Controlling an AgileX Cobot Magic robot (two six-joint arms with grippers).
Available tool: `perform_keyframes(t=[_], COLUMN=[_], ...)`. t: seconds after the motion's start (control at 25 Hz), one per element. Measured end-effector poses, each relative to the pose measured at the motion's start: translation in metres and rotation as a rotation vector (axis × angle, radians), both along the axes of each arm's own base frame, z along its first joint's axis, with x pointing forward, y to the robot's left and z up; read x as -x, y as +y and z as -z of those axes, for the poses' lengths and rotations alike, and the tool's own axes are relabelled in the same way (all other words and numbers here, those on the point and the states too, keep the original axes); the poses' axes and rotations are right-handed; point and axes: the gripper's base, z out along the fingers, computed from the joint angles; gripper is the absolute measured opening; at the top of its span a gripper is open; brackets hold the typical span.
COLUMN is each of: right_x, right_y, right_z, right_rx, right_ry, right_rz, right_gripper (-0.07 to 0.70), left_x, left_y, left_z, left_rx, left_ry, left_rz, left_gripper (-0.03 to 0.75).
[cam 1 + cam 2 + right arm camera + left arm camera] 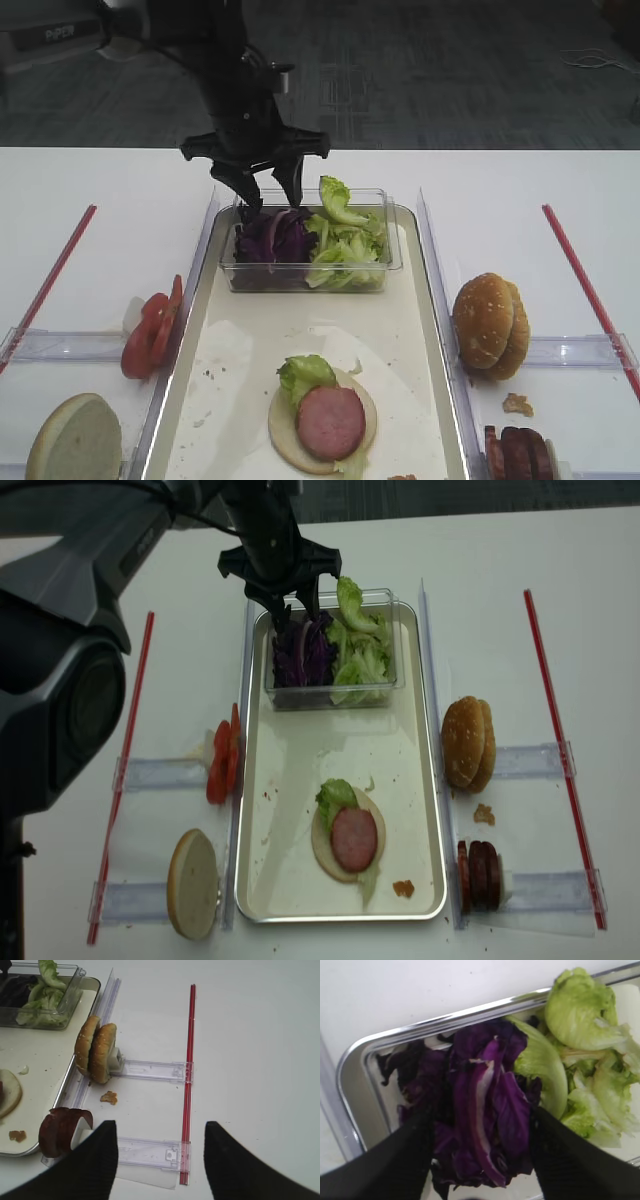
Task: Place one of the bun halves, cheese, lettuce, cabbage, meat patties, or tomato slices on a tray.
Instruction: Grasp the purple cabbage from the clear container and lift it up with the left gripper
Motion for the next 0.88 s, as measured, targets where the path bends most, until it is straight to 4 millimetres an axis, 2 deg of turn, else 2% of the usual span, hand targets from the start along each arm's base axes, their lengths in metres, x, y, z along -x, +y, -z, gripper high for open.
perform_keyframes(t=[0.24, 0.48, 0.88], right_x=[0.0, 0.0, 0.0], right_y=[0.0, 0.0, 0.0], right_z=[0.0, 0.0, 0.0], right_rx=[0.0, 0.0, 0.0], right_ry=[0.0, 0.0, 0.0], right_rz=[0.0, 0.0, 0.0], right_gripper=[0.412, 0.412, 0.412], left_x=[-0.009, -0.019, -0.018], left_y=[-0.016, -0.016, -0.018], left_z=[0.012, 0.02, 0.023], left_rx=[0.004, -0.039, -0.026], left_ry=[-0.009, -0.036, -0.023], left_rz=[0.016, 0.005, 0.004], left_gripper=[0.396, 0.396, 0.363])
